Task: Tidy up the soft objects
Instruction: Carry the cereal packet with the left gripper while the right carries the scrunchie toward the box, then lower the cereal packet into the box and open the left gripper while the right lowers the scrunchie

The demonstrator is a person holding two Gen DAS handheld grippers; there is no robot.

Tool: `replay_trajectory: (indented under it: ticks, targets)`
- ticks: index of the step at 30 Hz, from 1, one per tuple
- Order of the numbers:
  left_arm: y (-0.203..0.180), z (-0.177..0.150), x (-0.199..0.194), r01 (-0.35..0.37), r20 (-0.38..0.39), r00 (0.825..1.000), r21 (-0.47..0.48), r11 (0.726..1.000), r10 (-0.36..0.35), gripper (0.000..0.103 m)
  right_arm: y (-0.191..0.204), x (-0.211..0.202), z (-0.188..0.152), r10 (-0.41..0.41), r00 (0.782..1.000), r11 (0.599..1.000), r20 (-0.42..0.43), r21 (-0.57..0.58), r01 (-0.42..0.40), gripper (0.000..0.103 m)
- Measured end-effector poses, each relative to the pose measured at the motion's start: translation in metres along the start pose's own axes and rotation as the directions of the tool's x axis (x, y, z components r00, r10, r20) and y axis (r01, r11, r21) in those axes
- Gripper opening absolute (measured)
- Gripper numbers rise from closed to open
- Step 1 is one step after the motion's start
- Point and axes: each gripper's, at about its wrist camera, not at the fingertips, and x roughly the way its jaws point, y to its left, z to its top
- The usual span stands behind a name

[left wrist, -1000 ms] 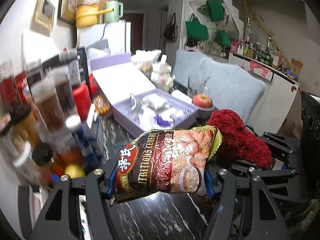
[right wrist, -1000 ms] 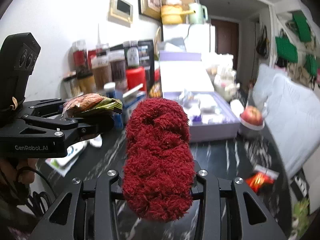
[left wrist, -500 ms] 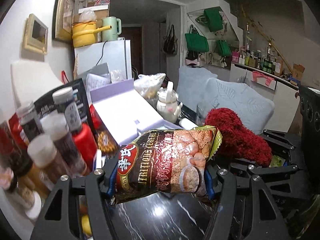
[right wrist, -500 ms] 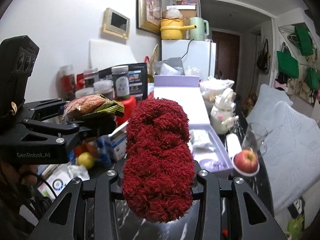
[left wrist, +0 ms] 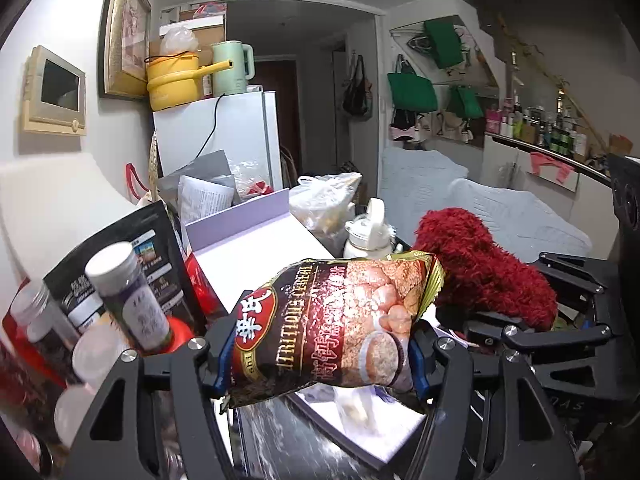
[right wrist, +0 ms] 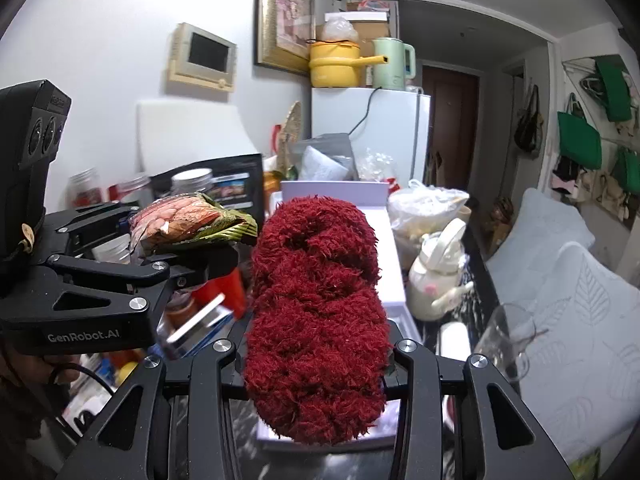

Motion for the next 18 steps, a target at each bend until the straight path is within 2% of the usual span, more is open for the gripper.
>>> replay_trajectory:
  ticks: [5, 9, 18]
  targets:
    - [0.005, 0.014, 0.028, -0.022, -0.013, 1.000, 0.001, 1.000, 0.022, 0.064, -0.024, 0.033, 0.020, -0.026, 0.999, 0.999, -0.031, 0.022, 0.027, 0.040]
    - [0.008, 0.020, 0.055, -0.011, -0.054, 0.998, -0.018, 1.000, 0.010, 0.064, -0.041, 0.057, 0.028, -0.054, 0.996, 0.998, -0.065, 0.030, 0.056, 0.040]
    - [0.001, 0.011, 0.120, -0.046, -0.168, 0.985, 0.007, 0.999, 0.046, 0.064, -0.070, 0.112, 0.026, -0.105, 0.976, 0.991, -0.191, 0.068, 0.120, 0.041]
